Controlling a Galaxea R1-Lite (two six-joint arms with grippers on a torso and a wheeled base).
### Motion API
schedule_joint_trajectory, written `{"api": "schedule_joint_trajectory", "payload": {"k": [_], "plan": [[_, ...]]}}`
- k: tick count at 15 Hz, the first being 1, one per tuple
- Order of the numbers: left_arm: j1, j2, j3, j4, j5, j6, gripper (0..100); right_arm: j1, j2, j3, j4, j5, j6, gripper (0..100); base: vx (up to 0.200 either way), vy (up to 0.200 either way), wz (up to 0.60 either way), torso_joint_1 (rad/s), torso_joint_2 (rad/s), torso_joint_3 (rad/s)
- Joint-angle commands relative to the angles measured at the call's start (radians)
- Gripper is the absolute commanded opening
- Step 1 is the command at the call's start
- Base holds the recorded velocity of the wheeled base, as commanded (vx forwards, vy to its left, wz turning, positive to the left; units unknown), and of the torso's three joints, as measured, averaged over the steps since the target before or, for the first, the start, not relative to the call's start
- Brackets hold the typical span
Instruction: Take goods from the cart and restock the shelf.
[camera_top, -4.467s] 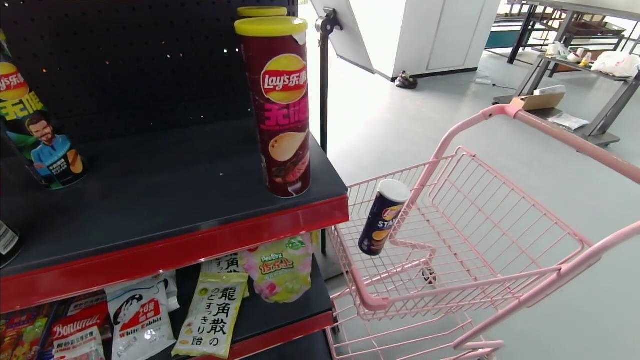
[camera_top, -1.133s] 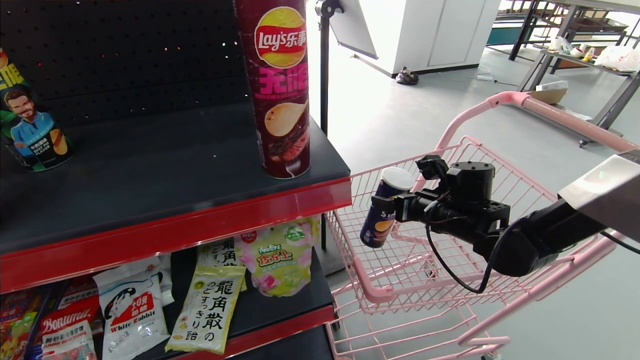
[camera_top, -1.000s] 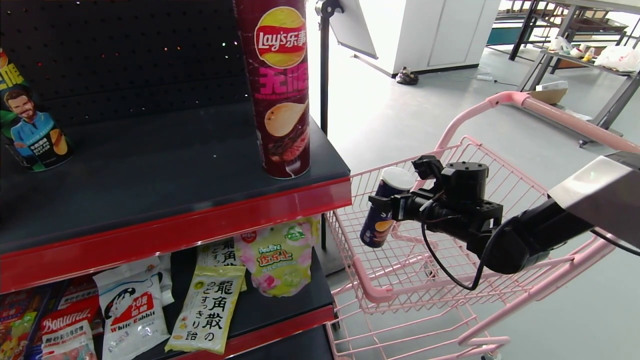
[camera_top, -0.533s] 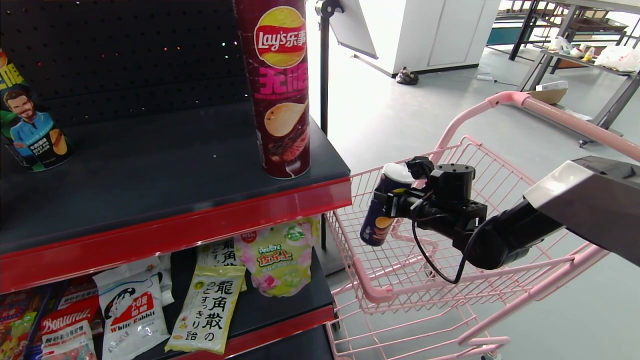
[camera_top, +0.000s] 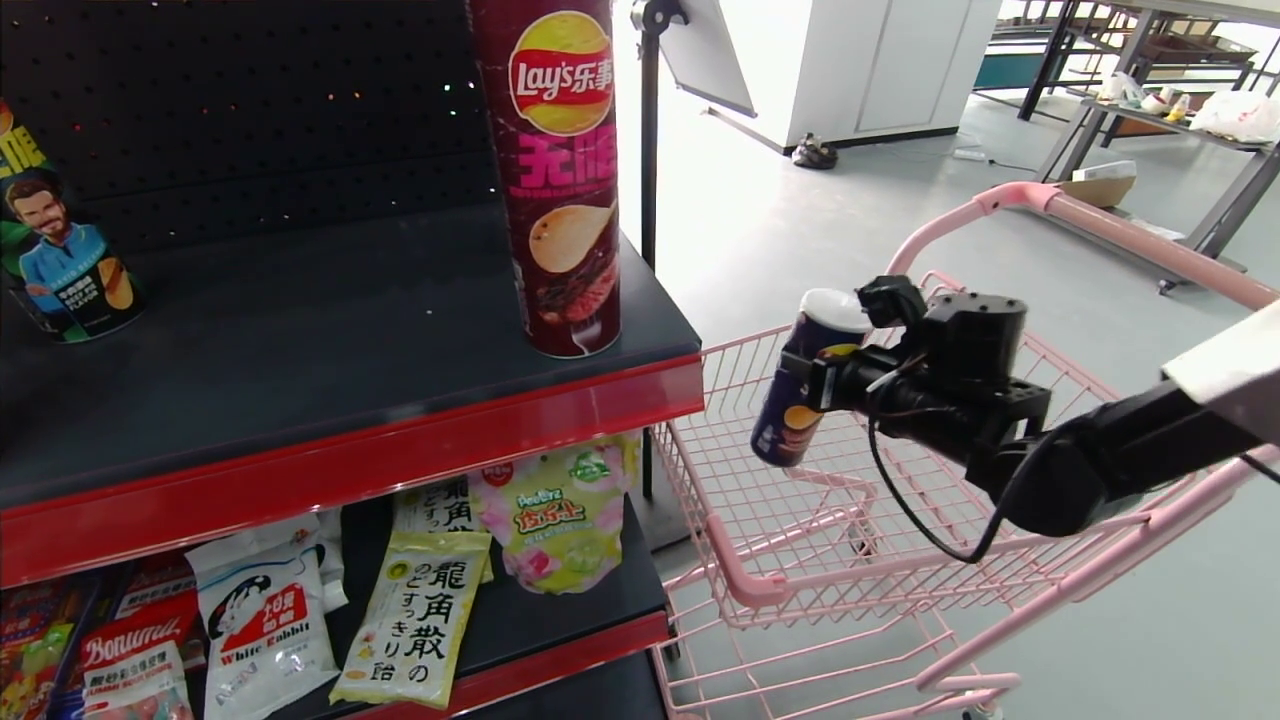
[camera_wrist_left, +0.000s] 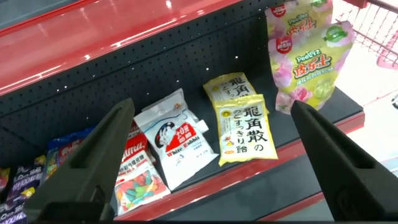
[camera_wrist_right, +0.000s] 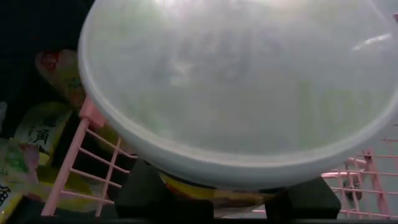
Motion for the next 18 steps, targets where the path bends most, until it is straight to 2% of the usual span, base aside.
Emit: {"api": "schedule_joint_trajectory", "payload": {"k": [1, 3, 4, 5, 6, 9, 11, 12, 14, 15, 16, 18], "plan": [[0.001, 0.0, -0.006, 0.0, -0.002, 0.0, 100, -0.082, -0.251, 0.054, 0.03, -0.002, -0.067, 0, 0.0, 0.0, 0.0, 0.0, 0.0, 0.0], [0.001, 0.0, -0.01, 0.002, 0.002, -0.001, 100, -0.11, -0.326, 0.061, 0.082, -0.005, -0.076, 0, 0.0, 0.0, 0.0, 0.0, 0.0, 0.0], [0.004, 0.006, -0.013, 0.002, 0.019, 0.002, 100, -0.161, -0.513, 0.068, 0.289, -0.023, -0.102, 0, 0.0, 0.0, 0.0, 0.0, 0.0, 0.0], [0.005, 0.009, -0.03, 0.006, 0.032, 0.009, 100, -0.187, -0.603, 0.07, 0.404, -0.023, -0.105, 0, 0.0, 0.0, 0.0, 0.0, 0.0, 0.0], [0.007, 0.023, -0.038, 0.012, 0.039, 0.02, 100, -0.21, -0.694, 0.077, 0.499, -0.023, -0.125, 0, 0.0, 0.0, 0.0, 0.0, 0.0, 0.0], [0.005, 0.038, -0.043, 0.014, 0.032, 0.02, 100, -0.222, -0.962, 0.133, 0.772, -0.026, -0.167, 0, 0.0, 0.0, 0.0, 0.0, 0.0, 0.0], [-0.002, 0.041, -0.067, 0.029, 0.019, 0.012, 100, -0.245, -1.214, 0.22, 0.995, -0.056, -0.205, 0, 0.0, 0.0, 0.0, 0.0, 0.0, 0.0], [-0.009, 0.054, -0.084, 0.043, 0.001, 0.0, 100, -0.266, -1.283, 0.252, 1.035, -0.059, -0.205, 0, 0.0, 0.0, 0.0, 0.0, 0.0, 0.0], [-0.009, 0.08, -0.118, 0.046, -0.047, -0.067, 100, -0.302, -1.383, 0.315, 1.059, -0.062, -0.213, 0, 0.0, 0.0, 0.0, 0.0, 0.0, 0.0], [-0.01, 0.103, -0.138, 0.046, -0.059, -0.09, 100, -0.314, -1.412, 0.335, 1.059, -0.062, -0.217, 0, 0.0, 0.0, 0.0, 0.0, 0.0, 0.0], [-0.01, 0.114, -0.142, 0.046, -0.062, -0.107, 100, -0.323, -1.427, 0.344, 1.059, -0.063, -0.219, 0, 0.0, 0.0, 0.0, 0.0, 0.0, 0.0], [-0.01, 0.109, -0.135, 0.046, -0.107, -0.113, 100, -0.342, -1.441, 0.36, 1.059, -0.066, -0.223, 0, 0.0, 0.0, 0.0, 0.0, 0.0, 0.0]]}}
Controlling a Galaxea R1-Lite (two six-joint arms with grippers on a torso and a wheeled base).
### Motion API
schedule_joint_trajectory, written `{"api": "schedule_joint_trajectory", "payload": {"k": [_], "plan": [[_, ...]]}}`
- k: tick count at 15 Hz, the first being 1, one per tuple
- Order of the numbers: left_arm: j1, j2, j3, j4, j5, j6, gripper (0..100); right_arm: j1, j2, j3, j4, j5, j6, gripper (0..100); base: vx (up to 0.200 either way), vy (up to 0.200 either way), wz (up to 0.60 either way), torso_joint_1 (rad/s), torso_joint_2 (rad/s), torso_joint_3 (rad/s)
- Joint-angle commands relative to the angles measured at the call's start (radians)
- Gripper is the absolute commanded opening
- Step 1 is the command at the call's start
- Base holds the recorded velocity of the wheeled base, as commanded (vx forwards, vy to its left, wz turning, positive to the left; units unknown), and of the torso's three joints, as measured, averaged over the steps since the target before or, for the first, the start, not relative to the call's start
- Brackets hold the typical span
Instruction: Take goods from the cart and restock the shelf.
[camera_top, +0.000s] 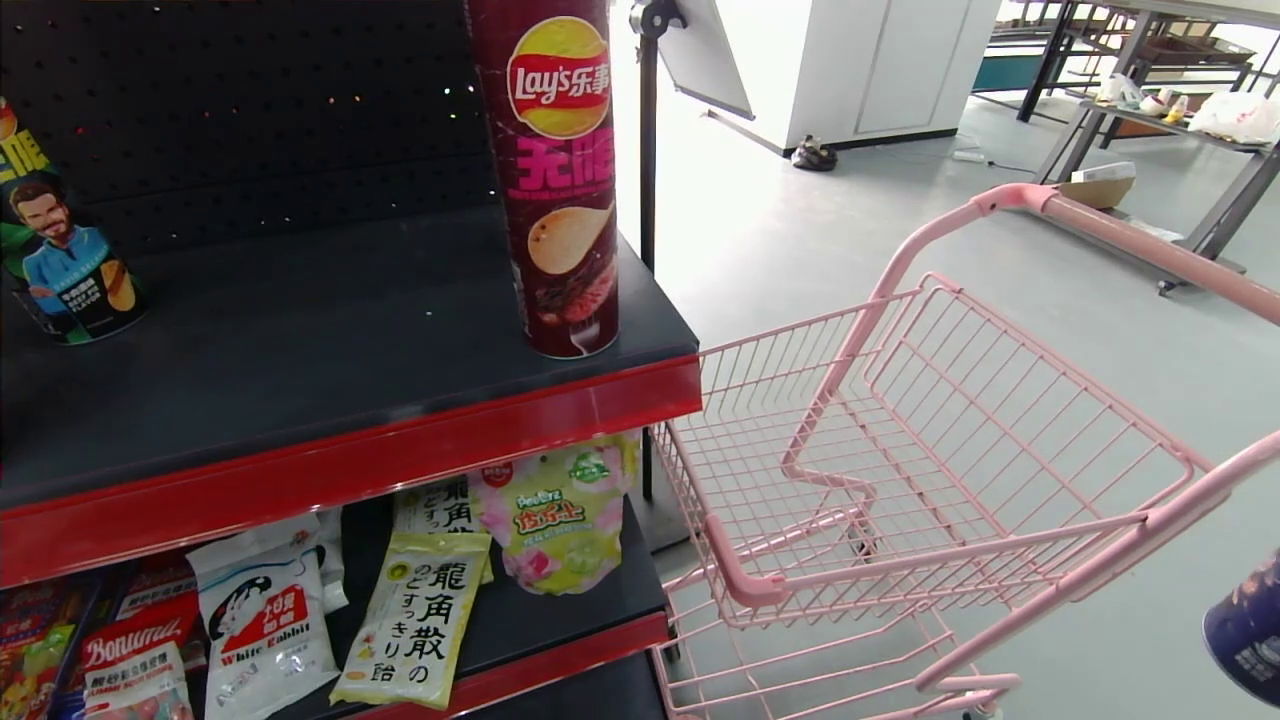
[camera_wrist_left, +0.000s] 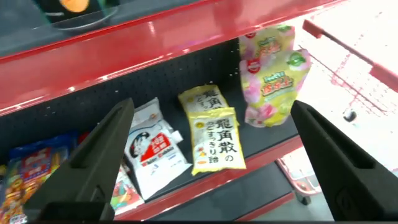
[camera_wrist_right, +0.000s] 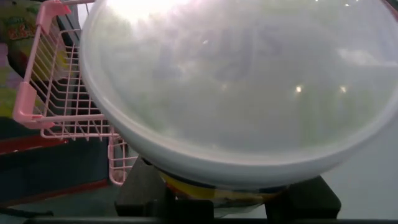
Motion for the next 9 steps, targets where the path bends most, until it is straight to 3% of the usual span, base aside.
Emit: {"api": "schedule_joint_trajectory", "payload": {"k": [1, 4, 9], "plan": [[0.0, 0.008, 0.002, 0.001, -0.026, -0.002, 100, -0.017, -0.072, 0.021, -0.001, -0.001, -0.004, 0, 0.0, 0.0, 0.0, 0.0, 0.0, 0.0], [0.0, 0.009, -0.001, 0.001, -0.027, -0.004, 100, -0.017, -0.072, 0.021, -0.001, -0.001, -0.02, 0, 0.0, 0.0, 0.0, 0.019, -0.08, -0.061], [0.0, 0.011, -0.001, 0.001, -0.027, 0.017, 100, -0.017, -0.054, 0.023, -0.001, -0.001, -0.022, 0, 0.0, 0.0, 0.0, 0.139, -0.47, -0.33]]}}
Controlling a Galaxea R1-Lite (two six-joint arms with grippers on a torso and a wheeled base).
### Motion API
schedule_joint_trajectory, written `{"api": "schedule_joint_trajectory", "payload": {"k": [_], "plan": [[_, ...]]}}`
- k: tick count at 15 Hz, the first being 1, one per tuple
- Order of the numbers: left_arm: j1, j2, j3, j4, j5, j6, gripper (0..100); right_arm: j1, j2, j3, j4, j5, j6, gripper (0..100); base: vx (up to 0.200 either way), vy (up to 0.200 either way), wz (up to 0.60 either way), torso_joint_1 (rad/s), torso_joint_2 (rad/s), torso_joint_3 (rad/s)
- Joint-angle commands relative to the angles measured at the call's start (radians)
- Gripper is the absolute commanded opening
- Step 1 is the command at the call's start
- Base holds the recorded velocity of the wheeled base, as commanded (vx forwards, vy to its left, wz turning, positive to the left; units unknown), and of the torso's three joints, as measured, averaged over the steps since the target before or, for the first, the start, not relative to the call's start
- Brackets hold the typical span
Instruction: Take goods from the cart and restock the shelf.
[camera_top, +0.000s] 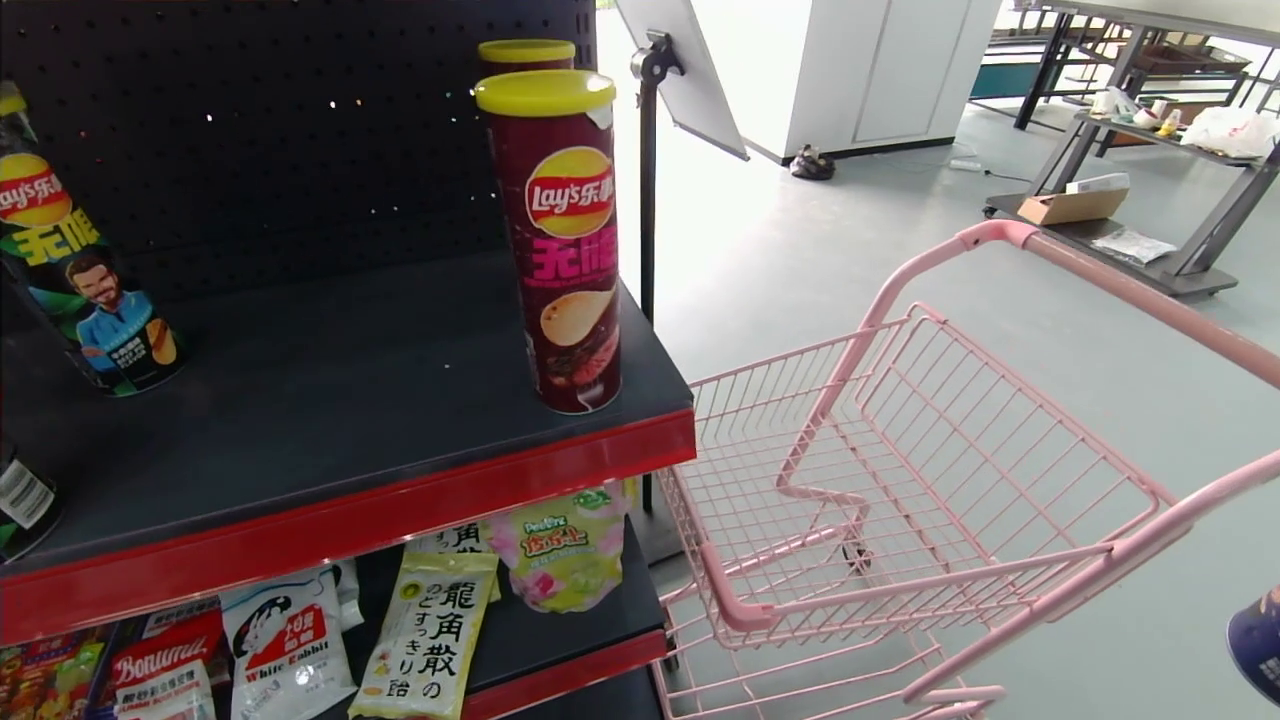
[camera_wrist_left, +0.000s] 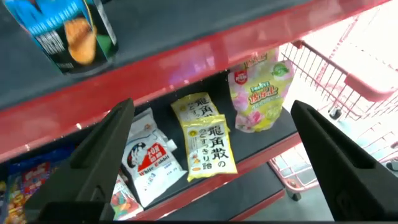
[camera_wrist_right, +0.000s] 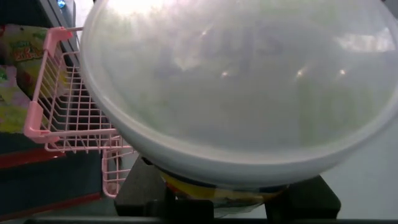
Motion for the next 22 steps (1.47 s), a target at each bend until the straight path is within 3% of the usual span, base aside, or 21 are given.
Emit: {"api": "schedule_joint_trajectory", "payload": {"k": [1, 9, 14, 16, 22], "plan": [[0.001, 0.001, 0.0, -0.001, 0.001, 0.001, 100, 0.0, 0.018, 0.0, -0.001, 0.0, -0.001, 0, 0.0, 0.0, 0.0, 0.173, -0.55, -0.359], [0.002, 0.03, 0.002, -0.001, 0.01, 0.133, 100, 0.003, 0.046, 0.0, -0.001, 0.005, -0.002, 0, 0.0, 0.0, 0.0, 0.201, -0.55, -0.353], [0.007, 0.024, 0.008, 0.001, 0.036, 0.193, 100, 0.006, 0.053, 0.001, -0.001, 0.006, -0.004, 0, 0.0, 0.0, 0.0, 0.054, -0.13, -0.08], [0.005, 0.024, 0.008, 0.001, 0.042, 0.195, 100, 0.006, 0.05, 0.01, -0.003, 0.006, -0.013, 0, 0.0, 0.0, 0.0, 0.0, 0.0, 0.0], [0.004, 0.01, 0.025, -0.001, 0.039, 0.195, 100, 0.006, 0.043, 0.029, -0.003, 0.003, -0.014, 0, -0.2, 0.0, 0.0, 0.006, 0.0, 0.0]]}}
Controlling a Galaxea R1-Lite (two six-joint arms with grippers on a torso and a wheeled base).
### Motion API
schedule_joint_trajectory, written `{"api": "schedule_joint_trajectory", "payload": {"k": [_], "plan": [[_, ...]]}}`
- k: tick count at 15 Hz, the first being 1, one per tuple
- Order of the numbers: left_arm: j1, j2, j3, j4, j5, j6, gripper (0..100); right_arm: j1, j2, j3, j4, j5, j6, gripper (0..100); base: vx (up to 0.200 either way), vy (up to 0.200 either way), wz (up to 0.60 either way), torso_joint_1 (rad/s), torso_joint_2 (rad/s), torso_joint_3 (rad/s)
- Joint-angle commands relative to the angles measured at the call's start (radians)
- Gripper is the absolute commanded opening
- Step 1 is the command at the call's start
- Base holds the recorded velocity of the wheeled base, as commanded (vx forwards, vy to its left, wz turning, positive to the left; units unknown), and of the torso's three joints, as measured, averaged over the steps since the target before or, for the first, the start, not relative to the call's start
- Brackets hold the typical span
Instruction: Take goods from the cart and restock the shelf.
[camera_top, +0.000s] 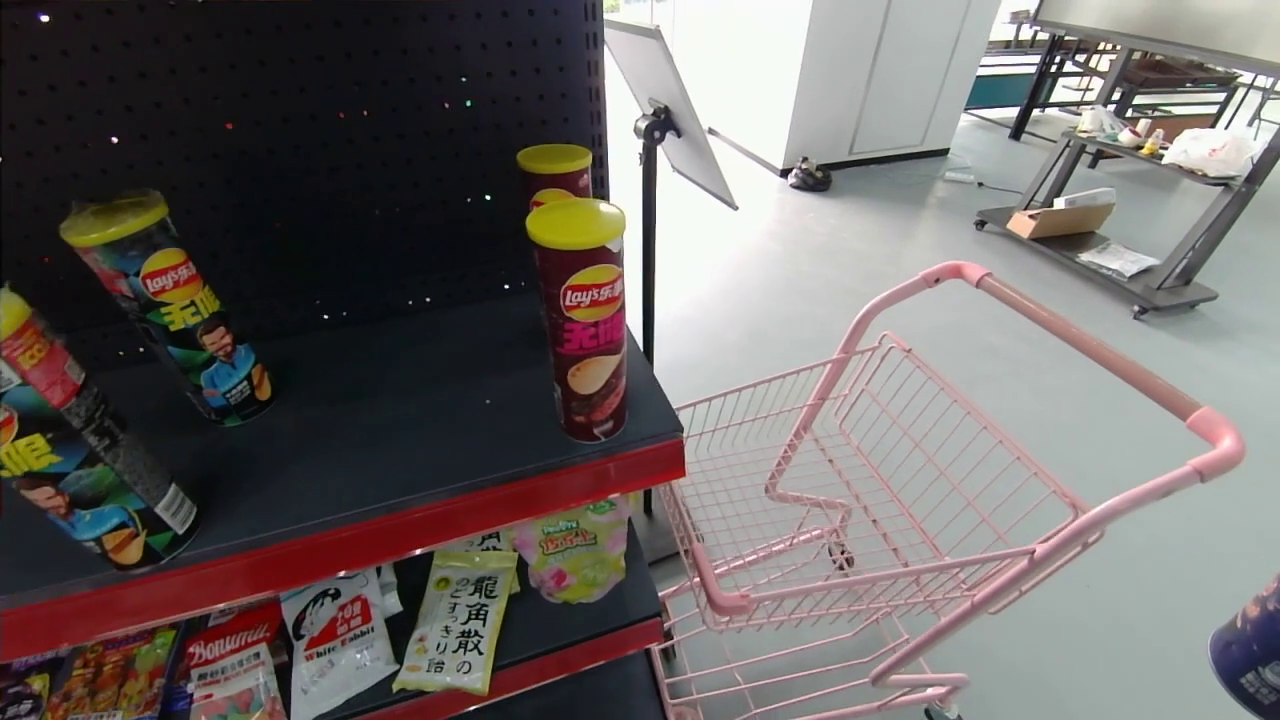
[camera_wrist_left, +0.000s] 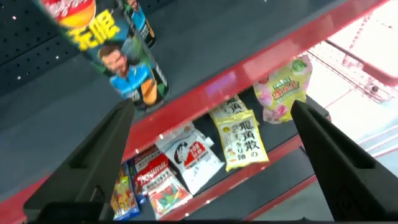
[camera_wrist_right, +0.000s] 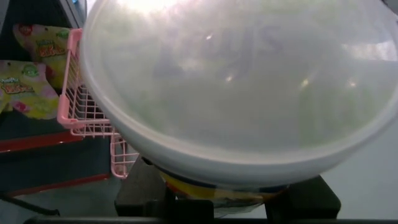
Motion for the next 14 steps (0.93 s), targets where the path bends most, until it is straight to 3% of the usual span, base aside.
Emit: {"api": "schedule_joint_trajectory", "payload": {"k": [1, 9, 14], "plan": [[-0.001, -0.007, 0.004, 0.0, -0.001, 0.0, 100, 0.0, 0.002, 0.004, -0.002, -0.002, -0.001, 0, 0.0, 0.0, 0.0, 0.0, 0.0, 0.0], [-0.001, -0.014, 0.006, 0.0, -0.001, 0.0, 100, -0.002, -0.001, 0.021, -0.006, -0.002, -0.001, 0, 0.0, 0.0, 0.6, 0.005, 0.0, 0.004], [-0.001, -0.019, 0.004, 0.0, -0.001, 0.0, 100, -0.002, -0.014, 0.025, -0.006, 0.001, 0.001, 0, 0.0, 0.0, 0.0, 0.0, 0.0, 0.0]]}}
